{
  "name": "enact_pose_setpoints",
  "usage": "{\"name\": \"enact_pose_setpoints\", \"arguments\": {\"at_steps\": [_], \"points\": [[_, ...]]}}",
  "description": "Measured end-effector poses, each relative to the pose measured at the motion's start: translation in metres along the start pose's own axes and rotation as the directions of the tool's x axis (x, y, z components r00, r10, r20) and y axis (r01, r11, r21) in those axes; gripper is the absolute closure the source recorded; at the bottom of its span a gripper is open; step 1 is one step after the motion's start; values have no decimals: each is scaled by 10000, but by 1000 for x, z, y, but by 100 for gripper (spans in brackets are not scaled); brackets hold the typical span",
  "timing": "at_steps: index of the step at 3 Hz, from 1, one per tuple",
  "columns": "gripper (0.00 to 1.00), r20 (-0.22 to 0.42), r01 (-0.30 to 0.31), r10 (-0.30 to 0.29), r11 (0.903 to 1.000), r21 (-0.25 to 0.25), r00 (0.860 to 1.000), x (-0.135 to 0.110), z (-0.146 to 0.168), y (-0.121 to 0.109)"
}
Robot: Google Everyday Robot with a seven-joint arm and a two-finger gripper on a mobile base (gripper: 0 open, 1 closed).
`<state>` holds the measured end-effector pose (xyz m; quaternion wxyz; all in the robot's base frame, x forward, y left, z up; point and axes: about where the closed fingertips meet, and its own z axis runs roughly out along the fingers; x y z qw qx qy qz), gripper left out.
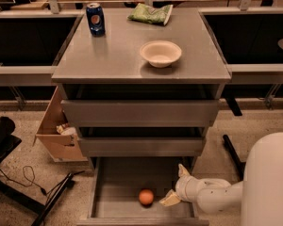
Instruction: Pick orange from bottom drawer and place on counter
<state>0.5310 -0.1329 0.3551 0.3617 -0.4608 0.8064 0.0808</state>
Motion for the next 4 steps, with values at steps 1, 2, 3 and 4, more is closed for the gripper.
{"name": "enact_pose_setpoints", "arguments": {"at_steps": [1, 2, 3, 4], "points": [[0, 0, 1, -1, 10000, 0, 10000, 0, 0, 0], [0, -42, 278, -278, 9996, -112, 9996, -2, 18, 5], [0, 368, 123, -109, 9991, -396, 9993, -4, 60, 19], [0, 916, 36, 54, 9952, -980, 9958, 9, 114, 47]]}}
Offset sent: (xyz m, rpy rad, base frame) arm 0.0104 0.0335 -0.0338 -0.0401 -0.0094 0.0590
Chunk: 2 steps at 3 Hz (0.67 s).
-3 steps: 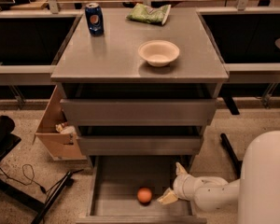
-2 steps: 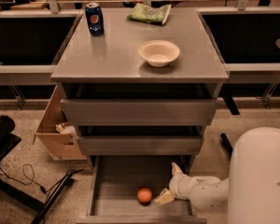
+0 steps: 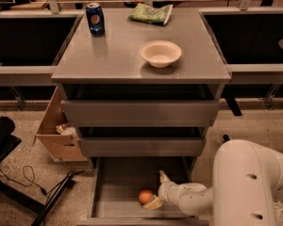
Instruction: Pick orange from bottom drawer and place on counter
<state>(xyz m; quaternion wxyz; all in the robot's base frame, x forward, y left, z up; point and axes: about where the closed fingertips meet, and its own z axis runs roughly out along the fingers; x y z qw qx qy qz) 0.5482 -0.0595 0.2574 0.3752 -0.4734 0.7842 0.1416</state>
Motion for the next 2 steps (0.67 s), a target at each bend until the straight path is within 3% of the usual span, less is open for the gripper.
{"name": "enact_pose_setpoints", "arguments": {"at_steps": [1, 2], "points": [[0, 485, -185, 212, 9983, -555, 9986, 16, 40, 23], [0, 730, -373, 435, 9958, -830, 9964, 30, 66, 29]]}}
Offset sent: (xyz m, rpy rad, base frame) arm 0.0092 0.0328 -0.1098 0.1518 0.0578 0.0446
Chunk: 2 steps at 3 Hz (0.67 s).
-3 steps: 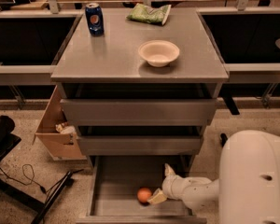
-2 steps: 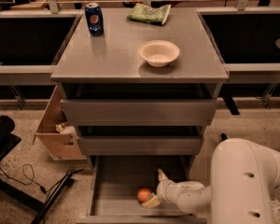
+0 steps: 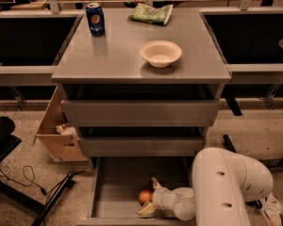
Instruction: Pick orange from bottom drawer and place on counter
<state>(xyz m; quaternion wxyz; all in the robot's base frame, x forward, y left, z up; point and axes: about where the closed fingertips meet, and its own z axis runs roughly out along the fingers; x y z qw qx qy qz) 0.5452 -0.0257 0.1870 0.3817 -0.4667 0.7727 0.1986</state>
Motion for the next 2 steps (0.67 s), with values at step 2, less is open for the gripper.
{"name": "enact_pose_setpoints", "arguments": {"at_steps": [2], "points": [[27, 9, -269, 269, 9996, -37, 9996, 34, 32, -16]]}}
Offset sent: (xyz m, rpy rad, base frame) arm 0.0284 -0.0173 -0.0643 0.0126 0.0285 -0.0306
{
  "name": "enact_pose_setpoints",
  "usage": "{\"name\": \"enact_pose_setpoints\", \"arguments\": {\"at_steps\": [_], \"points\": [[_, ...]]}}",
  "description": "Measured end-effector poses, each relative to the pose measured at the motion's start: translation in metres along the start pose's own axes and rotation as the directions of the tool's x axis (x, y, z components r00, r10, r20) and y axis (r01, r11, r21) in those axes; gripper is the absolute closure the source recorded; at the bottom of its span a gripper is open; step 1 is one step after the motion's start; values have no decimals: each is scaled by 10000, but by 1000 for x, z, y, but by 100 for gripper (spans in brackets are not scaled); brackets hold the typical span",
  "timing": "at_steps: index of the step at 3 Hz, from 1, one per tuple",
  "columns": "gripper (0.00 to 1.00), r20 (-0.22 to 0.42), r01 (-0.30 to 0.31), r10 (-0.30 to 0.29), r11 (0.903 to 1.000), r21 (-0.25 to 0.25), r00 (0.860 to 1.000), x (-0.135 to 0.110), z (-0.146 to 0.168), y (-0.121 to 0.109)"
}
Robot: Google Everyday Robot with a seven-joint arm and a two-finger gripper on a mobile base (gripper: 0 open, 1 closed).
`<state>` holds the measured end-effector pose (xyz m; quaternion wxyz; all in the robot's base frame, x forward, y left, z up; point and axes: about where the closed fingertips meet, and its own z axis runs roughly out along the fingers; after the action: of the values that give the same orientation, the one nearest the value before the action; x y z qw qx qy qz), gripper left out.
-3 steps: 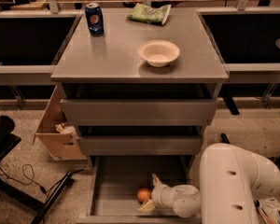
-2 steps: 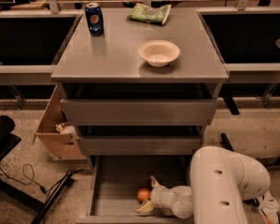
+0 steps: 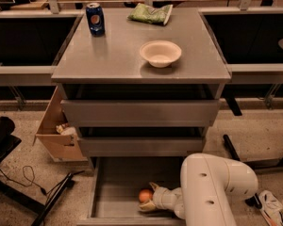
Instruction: Pick orange from bottom drawer and place on counter
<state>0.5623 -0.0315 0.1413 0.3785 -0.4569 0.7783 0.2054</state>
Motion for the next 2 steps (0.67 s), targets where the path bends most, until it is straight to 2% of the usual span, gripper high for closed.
{"name": "enact_pose_setpoints", "arguments": {"at_steps": [2], "points": [[73, 4, -20, 20, 10000, 12, 10000, 0, 0, -1]]}}
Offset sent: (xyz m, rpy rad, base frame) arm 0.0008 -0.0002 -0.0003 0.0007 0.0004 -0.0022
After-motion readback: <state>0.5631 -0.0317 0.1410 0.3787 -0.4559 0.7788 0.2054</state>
